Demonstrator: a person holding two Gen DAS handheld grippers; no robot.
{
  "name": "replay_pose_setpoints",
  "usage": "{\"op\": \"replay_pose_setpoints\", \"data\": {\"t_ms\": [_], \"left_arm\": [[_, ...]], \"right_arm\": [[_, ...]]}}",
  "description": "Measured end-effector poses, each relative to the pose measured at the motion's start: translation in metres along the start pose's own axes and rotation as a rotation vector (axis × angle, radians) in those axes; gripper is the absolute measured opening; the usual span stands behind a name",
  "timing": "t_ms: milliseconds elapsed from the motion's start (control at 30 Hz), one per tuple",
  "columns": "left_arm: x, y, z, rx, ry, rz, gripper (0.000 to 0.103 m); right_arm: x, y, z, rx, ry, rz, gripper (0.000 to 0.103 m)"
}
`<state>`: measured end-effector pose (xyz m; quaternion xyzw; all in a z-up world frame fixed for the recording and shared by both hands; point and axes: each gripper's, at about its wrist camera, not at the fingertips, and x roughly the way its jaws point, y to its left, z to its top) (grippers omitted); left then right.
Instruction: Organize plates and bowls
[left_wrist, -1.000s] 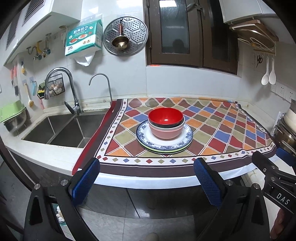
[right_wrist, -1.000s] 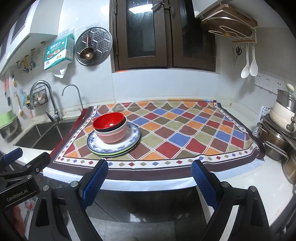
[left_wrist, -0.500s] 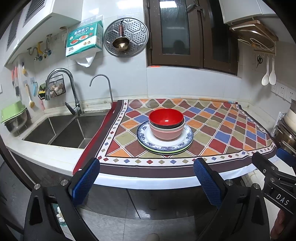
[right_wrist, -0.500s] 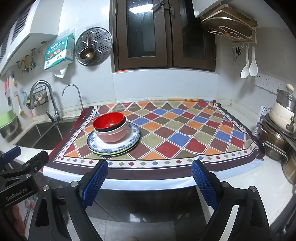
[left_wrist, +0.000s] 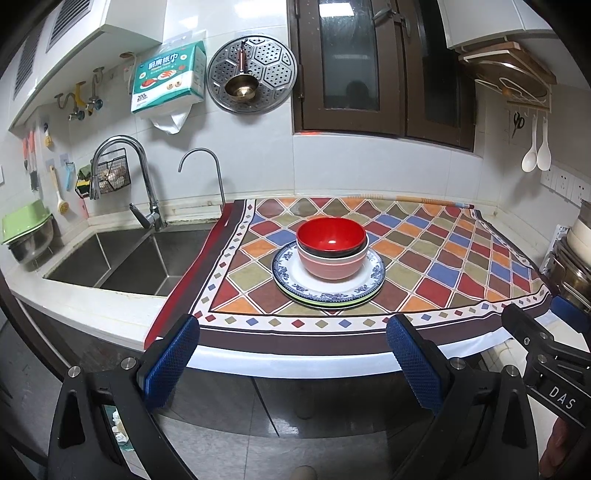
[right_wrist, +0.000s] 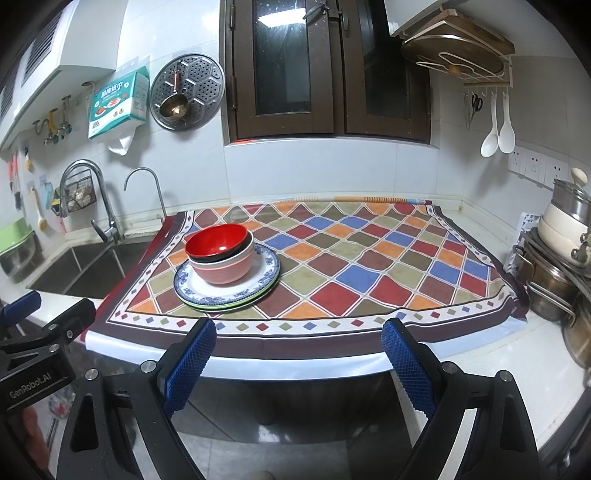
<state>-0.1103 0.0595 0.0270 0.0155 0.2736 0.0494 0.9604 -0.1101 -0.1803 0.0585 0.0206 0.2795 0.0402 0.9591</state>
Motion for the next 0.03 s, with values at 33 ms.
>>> {"op": "replay_pose_setpoints", "data": {"t_ms": [33], "left_arm": [[0.0000, -0.0006, 0.0007, -0.002, 0.001, -0.005, 0.103]], "right_arm": [[-0.0001, 0.0001, -0.0002, 0.000, -0.001, -0.001, 0.092]]}}
